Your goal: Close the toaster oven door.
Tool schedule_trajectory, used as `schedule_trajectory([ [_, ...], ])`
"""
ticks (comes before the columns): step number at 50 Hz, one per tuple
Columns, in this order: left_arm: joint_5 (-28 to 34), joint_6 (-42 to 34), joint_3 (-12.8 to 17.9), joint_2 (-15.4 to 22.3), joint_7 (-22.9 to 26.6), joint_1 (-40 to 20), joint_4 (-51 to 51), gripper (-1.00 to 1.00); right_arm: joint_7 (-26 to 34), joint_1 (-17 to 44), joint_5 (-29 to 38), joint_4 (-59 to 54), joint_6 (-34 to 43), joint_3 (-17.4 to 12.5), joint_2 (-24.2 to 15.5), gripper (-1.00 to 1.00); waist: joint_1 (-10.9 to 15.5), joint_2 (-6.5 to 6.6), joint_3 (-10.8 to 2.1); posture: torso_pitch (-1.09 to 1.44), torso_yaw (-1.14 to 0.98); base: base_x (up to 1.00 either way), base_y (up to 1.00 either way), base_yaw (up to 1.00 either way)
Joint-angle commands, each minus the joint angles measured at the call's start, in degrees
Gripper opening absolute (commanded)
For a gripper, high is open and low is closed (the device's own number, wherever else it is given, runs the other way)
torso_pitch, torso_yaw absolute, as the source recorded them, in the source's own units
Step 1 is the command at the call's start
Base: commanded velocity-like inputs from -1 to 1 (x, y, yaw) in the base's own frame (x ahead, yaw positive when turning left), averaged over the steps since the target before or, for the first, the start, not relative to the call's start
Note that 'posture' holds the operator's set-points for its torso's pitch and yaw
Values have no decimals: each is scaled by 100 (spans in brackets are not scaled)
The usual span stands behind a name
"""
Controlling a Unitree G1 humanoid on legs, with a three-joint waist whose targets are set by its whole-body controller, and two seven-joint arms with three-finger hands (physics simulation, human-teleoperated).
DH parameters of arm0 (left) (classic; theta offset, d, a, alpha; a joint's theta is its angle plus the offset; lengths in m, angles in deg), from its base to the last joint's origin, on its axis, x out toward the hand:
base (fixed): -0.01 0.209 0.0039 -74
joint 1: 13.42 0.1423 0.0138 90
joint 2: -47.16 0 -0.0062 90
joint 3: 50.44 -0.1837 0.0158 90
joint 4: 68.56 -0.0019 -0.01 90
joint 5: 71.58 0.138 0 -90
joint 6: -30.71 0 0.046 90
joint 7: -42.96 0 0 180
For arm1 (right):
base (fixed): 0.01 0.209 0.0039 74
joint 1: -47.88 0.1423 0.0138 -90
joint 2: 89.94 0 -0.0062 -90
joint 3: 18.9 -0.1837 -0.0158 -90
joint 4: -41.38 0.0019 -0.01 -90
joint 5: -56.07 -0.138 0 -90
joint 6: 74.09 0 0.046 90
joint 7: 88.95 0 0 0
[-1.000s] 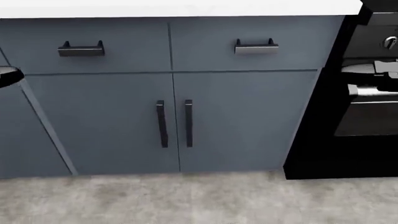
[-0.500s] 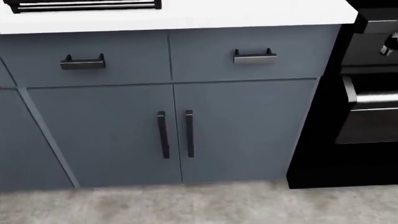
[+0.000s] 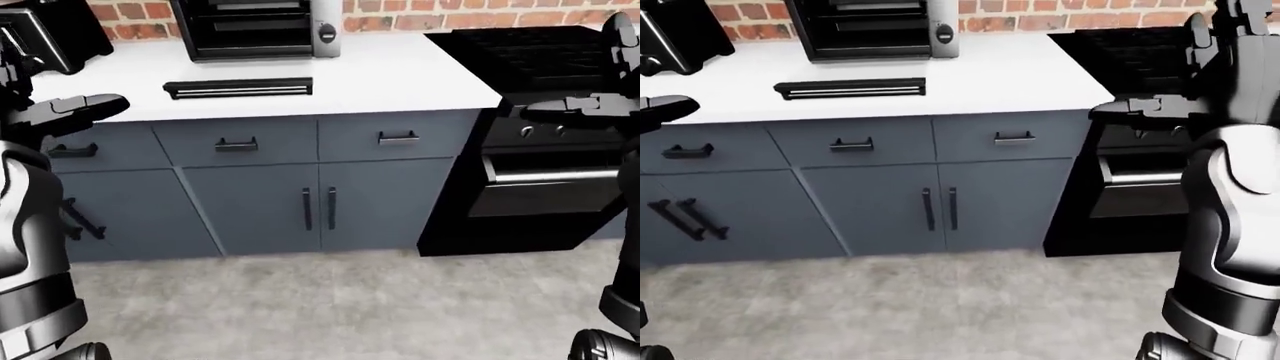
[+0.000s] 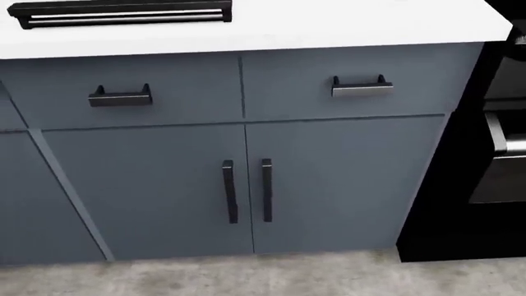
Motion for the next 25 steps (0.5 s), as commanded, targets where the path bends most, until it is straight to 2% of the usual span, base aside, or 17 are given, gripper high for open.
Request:
schedule_trajectory([
  [1,4,116,64,94,-6,-117,137,100,-3,116,-18,141,-76,-38,-111,100,16,-28,-144,0,0,9,11,0],
  [2,0,110,68,104,-8,-128,128,100,-3,117,-17,138,-77,-39,-112,100,14,87,-125,0,0,9,11,0],
  [5,-5,112,68,102,-18,-128,126,100,-3,108,-21,151,-69,-39,-106,100,52,-34,-153,0,0,9,12,0],
  [6,-7,116,72,103,-18,-122,128,100,0,104,-20,148,-74,-41,-106,100,55,-91,-159,0,0,9,12,0],
  [8,-7,112,66,116,-18,-143,108,100,0,108,-24,144,-75,-48,-110,100,54,-208,-88,0,0,9,12,0],
  [11,-10,120,74,109,-23,-114,128,100,10,100,-23,137,-89,-46,-109,100,66,-419,-80,0,0,8,12,0],
  [12,-10,116,73,118,-23,-126,121,100,15,92,-30,149,-83,-45,-105,100,74,-529,-97,0,0,9,13,0],
  [13,-13,109,74,130,-24,-142,113,100,17,93,-33,153,-81,-46,-105,100,78,-702,-144,0,0,9,12,0],
  [14,-15,108,75,135,-26,-145,113,100,21,95,-35,154,-81,-47,-107,100,81,-675,-150,0,0,9,13,0],
  [15,-15,122,81,129,-25,-127,119,100,23,97,-36,152,-82,-48,-110,100,29,-593,-126,0,0,9,12,0],
  [16,-15,124,77,128,-28,-131,109,100,27,96,-35,142,-91,-50,-110,100,48,-643,-120,0,0,9,12,0],
  [19,-17,129,84,126,-30,-110,126,100,33,105,-34,124,-104,-46,-110,100,25,-548,-164,0,0,9,13,0],
  [20,-16,131,87,131,-30,-109,124,100,40,101,-39,127,-102,-46,-113,100,24,-500,-143,0,0,8,12,0],
  [23,-16,118,80,125,-39,-103,142,100,35,111,-45,139,-87,-44,-117,100,9,-301,-72,0,0,9,13,0],
  [25,-11,117,73,107,-42,-86,160,100,32,131,-50,144,-73,-40,-125,100,-22,-66,-88,0,0,9,13,0],
])
